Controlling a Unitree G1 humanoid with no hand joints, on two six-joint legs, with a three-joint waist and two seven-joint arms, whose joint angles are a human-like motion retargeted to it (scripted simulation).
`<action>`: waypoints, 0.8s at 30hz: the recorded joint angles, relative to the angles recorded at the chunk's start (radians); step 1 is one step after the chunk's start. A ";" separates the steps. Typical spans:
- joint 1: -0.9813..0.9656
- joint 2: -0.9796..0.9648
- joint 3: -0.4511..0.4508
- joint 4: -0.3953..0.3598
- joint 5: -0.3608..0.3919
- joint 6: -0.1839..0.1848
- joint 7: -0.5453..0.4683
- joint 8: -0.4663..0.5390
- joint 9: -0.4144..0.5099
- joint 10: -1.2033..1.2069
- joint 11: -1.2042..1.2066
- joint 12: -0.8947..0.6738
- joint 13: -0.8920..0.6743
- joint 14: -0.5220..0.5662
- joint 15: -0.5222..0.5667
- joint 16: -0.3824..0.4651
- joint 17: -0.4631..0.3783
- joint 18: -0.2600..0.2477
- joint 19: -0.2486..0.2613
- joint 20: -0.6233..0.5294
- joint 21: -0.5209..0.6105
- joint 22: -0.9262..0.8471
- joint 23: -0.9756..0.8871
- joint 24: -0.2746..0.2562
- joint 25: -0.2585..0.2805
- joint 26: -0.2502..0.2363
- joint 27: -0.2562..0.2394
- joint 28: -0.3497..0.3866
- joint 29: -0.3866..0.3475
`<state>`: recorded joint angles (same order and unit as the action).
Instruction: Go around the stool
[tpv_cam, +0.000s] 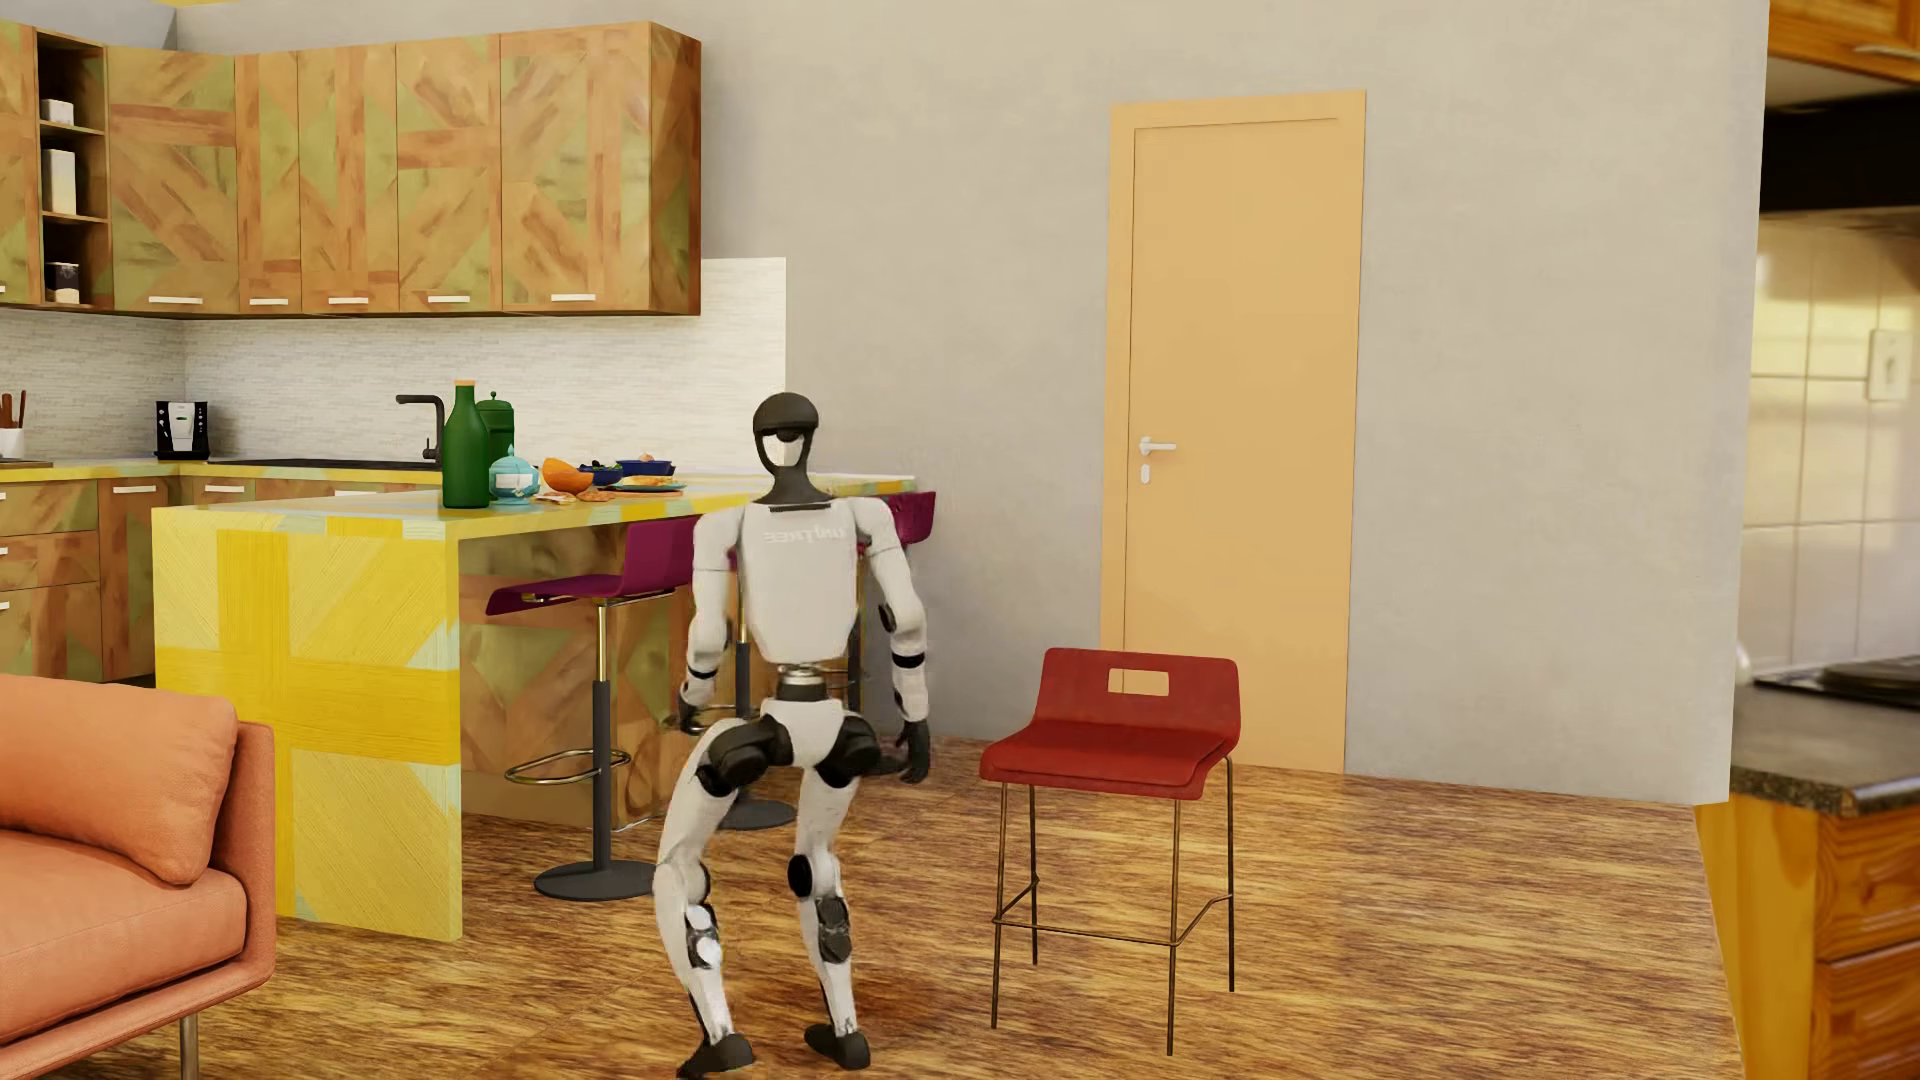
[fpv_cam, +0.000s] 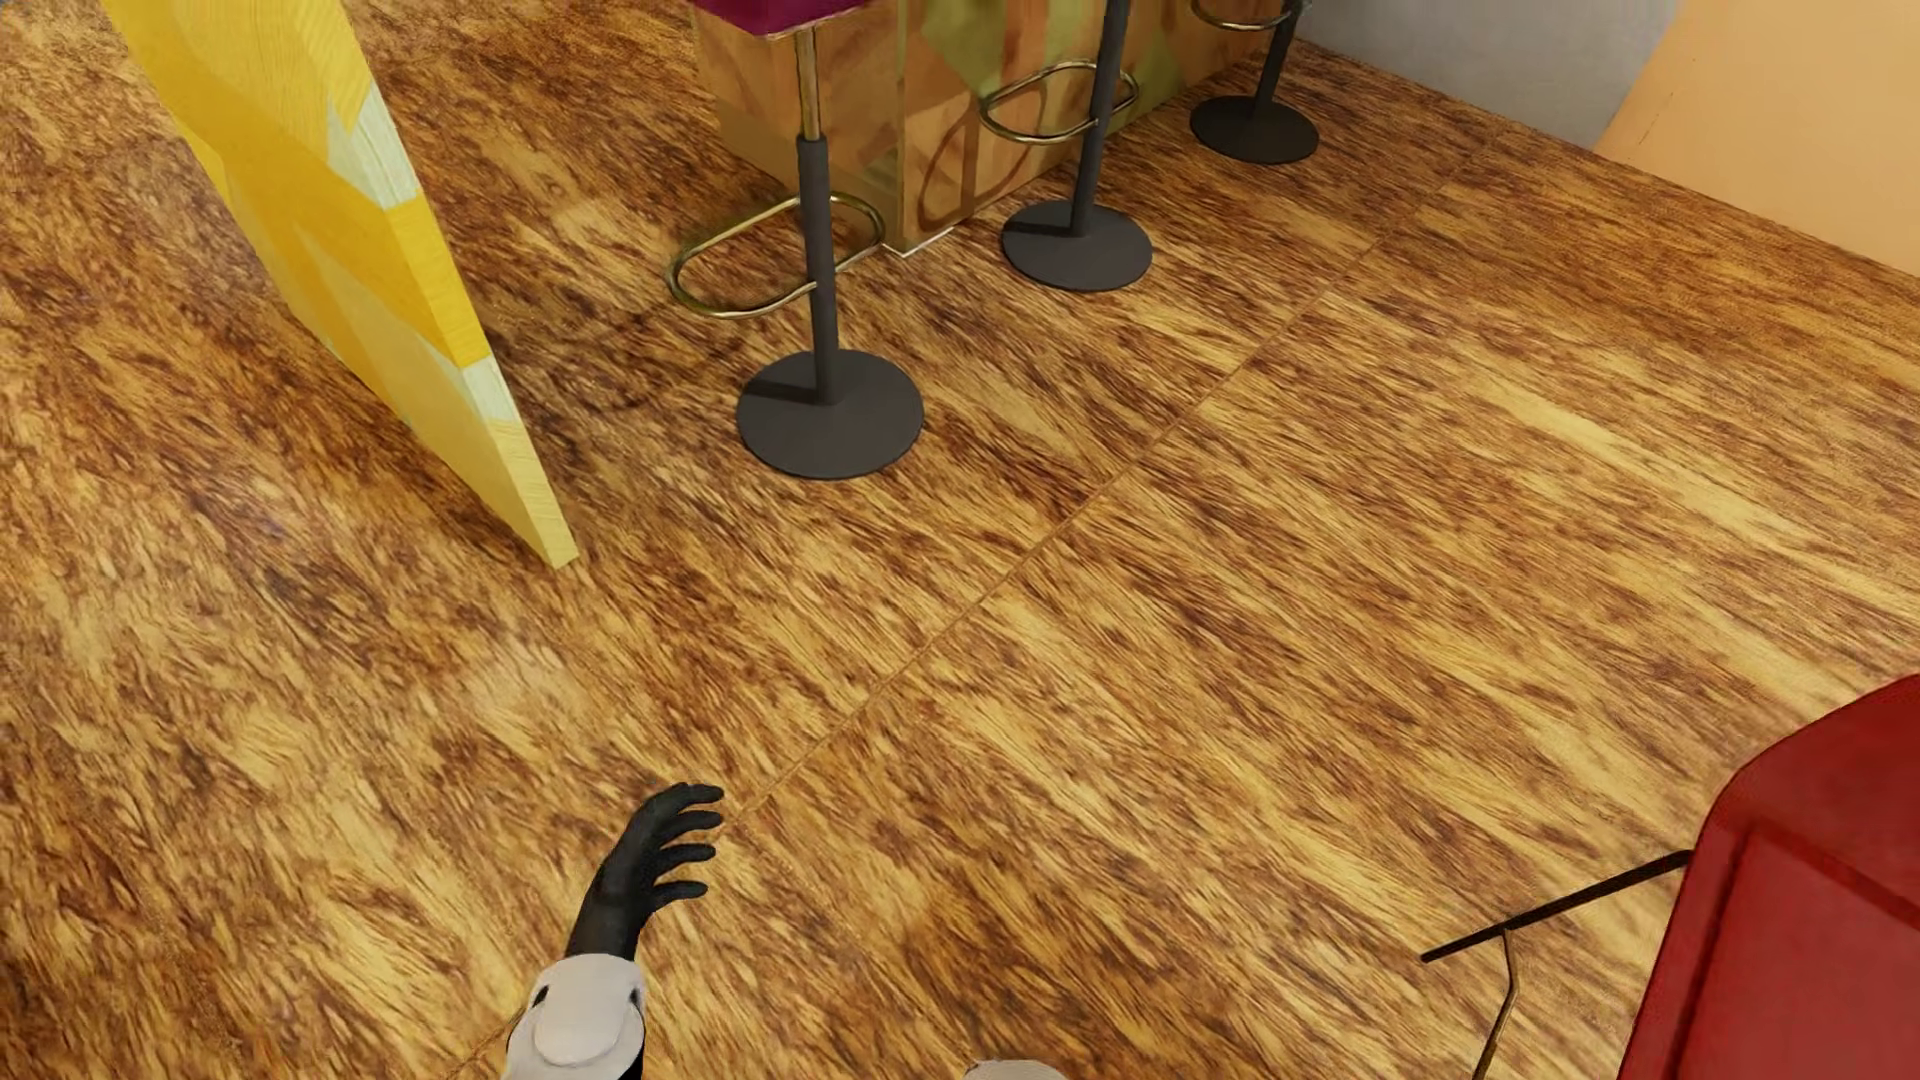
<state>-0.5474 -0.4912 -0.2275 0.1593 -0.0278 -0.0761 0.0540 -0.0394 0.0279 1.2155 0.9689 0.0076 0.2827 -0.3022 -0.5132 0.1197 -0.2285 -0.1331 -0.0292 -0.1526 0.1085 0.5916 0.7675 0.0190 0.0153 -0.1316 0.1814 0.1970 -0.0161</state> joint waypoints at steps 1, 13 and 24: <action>-0.054 0.058 0.048 -0.035 0.029 0.029 -0.081 0.011 0.002 0.006 -0.032 0.071 0.008 -0.023 -0.024 -0.001 0.025 -0.019 0.004 0.025 -0.031 -0.005 -0.031 0.021 0.025 -0.031 0.015 -0.040 -0.040; 0.005 0.033 0.046 -0.064 0.054 0.036 -0.080 -0.013 0.003 0.039 -0.022 0.038 0.044 0.046 -0.020 -0.001 0.031 -0.051 -0.060 -0.001 -0.008 0.004 -0.013 -0.001 0.051 -0.027 -0.033 -0.072 -0.052; 0.029 0.034 -0.065 -0.007 0.035 -0.026 -0.017 -0.016 0.014 -0.026 0.024 -0.008 0.089 -0.014 -0.080 0.001 0.012 -0.042 -0.062 0.000 0.004 -0.011 -0.029 -0.004 -0.017 0.011 -0.069 0.036 0.023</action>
<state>-0.5181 -0.4572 -0.2928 0.1518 0.0068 -0.1023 0.0368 -0.0557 0.0422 1.1896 0.9931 -0.0005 0.3718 -0.3160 -0.5933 0.1204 -0.2169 -0.1753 -0.0914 -0.1526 0.1126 0.5804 0.7381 0.0150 -0.0021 -0.1202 0.1123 0.2326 0.0069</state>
